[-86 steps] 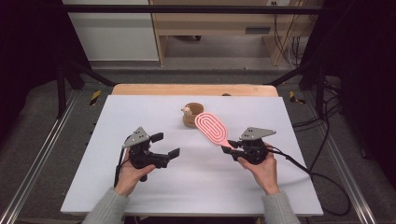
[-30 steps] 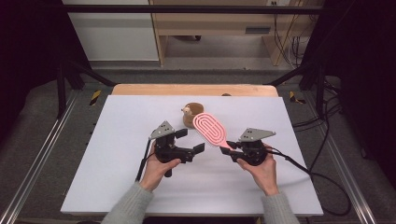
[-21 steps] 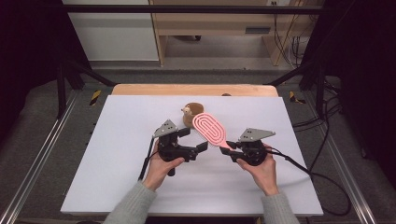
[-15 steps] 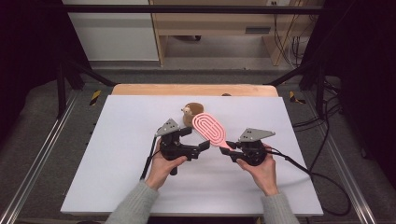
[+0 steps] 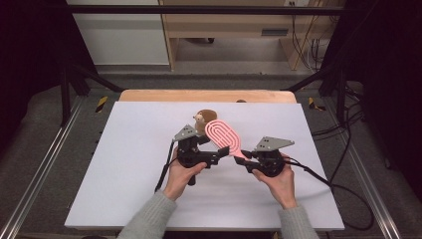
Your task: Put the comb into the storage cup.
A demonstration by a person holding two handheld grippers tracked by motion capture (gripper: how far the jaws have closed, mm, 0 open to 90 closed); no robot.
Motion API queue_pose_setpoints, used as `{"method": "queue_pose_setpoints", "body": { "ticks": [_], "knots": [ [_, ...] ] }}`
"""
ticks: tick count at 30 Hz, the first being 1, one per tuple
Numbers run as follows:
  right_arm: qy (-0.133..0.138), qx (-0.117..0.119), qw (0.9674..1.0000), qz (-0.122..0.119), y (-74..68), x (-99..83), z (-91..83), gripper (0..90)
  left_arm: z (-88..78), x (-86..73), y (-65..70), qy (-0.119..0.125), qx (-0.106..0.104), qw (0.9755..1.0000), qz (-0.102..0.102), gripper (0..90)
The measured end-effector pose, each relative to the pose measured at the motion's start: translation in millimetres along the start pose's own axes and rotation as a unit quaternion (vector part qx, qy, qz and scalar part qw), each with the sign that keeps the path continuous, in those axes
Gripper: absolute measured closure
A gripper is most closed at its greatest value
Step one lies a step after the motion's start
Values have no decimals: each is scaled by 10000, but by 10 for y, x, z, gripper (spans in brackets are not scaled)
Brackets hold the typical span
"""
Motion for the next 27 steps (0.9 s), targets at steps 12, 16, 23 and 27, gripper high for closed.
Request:
{"method": "queue_pose_setpoints", "body": {
  "ticks": [12, 16, 23, 27],
  "knots": [
    [73, 26, 10000, -21, -19, 10, 7, 693, 60, -2, 16, 84, 39, 9997, -235, 250],
    [60, 29, 10000, -38, -29, 11, 18, 693, 57, 4, 14, 121, 56, 9993, -349, 316],
    [97, 9, 9999, -69, -38, 17, 24, 693, 51, 12, 23, 169, 60, 9987, -476, 364],
    [138, -17, 9999, -95, -39, 18, 29, 693, 42, 17, 31, 198, 64, 9982, -558, 390]
  ]
}}
Point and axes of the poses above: each handheld gripper's, and its own axes: z roughly forward along the jaws, x roughly out of its top, y roughly to its right, the point moved 4 cm from there along z, roughly forward along the jaws, and after that the axes turned 3 degrees about x, right-handed, at the moved point
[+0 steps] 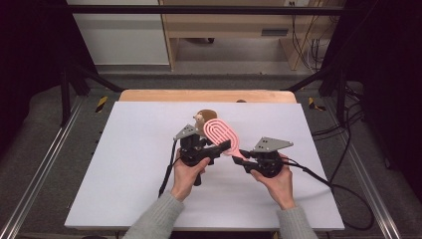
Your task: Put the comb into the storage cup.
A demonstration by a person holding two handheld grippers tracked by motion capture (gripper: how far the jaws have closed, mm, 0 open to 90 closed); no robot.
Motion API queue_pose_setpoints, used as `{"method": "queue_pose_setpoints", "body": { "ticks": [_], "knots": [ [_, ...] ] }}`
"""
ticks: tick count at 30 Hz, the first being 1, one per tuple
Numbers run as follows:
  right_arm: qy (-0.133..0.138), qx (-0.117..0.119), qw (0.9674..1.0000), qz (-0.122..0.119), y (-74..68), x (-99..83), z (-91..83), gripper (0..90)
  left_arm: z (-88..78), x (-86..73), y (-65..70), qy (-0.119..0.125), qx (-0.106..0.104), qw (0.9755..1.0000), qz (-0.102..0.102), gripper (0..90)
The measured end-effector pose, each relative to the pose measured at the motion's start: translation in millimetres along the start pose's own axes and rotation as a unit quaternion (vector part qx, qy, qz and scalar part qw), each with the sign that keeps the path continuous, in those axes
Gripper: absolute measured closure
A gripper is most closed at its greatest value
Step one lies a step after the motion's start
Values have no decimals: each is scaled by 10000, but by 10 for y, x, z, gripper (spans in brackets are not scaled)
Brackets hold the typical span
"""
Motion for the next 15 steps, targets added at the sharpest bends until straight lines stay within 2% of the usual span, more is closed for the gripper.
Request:
{"method": "queue_pose_setpoints", "body": {
  "ticks": [7, 15],
  "knots": [
    [27, -9, 10000, -32, -6, -4, 15, 694, -20, 10, 25, 83, -40, 9999, -88, 464],
    [39, -15, 10000, -35, -10, -5, 25, 698, -36, 14, 69, 177, -55, 9998, -84, 540]
  ]
}}
Point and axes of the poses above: each handheld gripper's, and its own axes: z roughly forward along the jaws, x roughly out of its top, y roughly to its right, the point moved 4 cm from there along z, roughly forward along the jaws, and after that the axes turned 3 degrees about x, right-handed, at the moved point
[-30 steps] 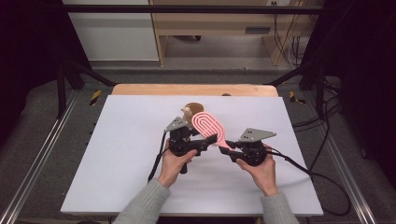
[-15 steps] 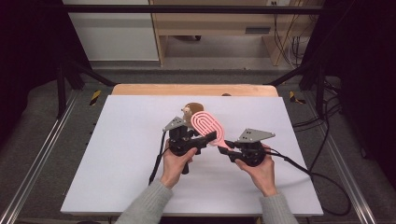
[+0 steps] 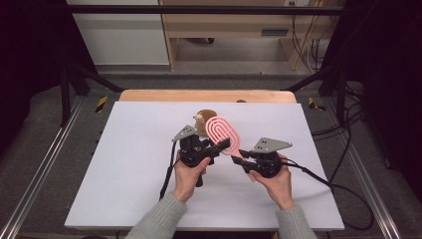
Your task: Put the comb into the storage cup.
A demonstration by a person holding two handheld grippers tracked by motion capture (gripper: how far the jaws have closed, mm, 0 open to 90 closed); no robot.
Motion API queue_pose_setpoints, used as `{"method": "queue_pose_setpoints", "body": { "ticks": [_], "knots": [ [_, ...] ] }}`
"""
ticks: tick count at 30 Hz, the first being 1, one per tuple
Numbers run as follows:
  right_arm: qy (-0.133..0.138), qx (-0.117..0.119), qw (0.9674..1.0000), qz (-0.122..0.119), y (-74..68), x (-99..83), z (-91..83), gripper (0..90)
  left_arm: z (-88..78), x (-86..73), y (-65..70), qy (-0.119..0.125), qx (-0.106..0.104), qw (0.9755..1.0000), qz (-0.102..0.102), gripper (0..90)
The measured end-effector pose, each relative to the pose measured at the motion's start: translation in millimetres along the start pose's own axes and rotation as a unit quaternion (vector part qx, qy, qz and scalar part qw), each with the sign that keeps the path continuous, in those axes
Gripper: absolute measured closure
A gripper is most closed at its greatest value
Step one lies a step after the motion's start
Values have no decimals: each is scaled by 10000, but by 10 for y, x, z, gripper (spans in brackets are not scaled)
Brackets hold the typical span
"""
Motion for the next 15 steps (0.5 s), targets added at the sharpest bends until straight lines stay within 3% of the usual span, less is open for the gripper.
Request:
{"method": "queue_pose_setpoints", "body": {
  "ticks": [15],
  "knots": [
    [-4, 92, 10000, 20, -14, -11, 31, 703, -33, -5, 88, 123, -87, 9997, 173, 615]
  ]
}}
Point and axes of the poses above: each handheld gripper's, and its own axes: z roughly forward along the jaws, x roughly out of its top, y roughly to its right, the point moved 4 cm from there along z, roughly forward along the jaws, and after that the axes turned 3 degrees about x, right-handed, at the moved point
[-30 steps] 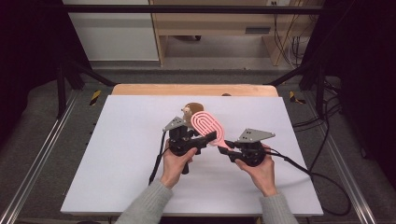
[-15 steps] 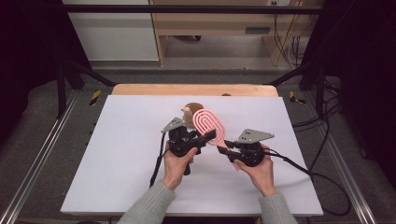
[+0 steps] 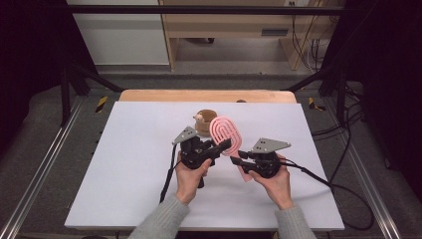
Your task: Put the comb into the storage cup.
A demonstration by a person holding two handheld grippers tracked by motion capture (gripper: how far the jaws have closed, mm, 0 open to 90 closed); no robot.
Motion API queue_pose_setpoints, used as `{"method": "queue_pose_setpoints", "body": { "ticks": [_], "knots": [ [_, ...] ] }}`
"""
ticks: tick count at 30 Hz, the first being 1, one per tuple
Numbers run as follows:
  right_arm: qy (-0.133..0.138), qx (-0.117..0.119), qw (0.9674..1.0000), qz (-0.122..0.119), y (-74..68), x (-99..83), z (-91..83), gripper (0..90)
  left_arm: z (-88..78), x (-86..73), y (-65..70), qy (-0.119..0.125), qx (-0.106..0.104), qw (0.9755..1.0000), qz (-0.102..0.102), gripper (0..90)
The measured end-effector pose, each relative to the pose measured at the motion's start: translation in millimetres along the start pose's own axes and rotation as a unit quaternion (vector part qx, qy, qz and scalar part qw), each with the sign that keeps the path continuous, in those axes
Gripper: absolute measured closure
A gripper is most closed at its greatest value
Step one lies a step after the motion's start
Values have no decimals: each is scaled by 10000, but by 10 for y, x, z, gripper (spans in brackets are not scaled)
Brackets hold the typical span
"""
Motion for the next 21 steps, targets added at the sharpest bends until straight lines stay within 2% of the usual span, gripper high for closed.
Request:
{"method": "queue_pose_setpoints", "body": {
  "ticks": [21],
  "knots": [
    [53, 183, 9998, 18, -18, 7, 2, 695, -39, 9, 56, 0, -109, 9999, 116, 629]
  ]
}}
Point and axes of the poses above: each handheld gripper's, and its own axes: z roughly forward along the jaws, x roughly out of its top, y roughly to its right, the point moved 4 cm from there along z, roughly forward along the jaws, and after that the axes turned 3 degrees about x, right-handed, at the moved point
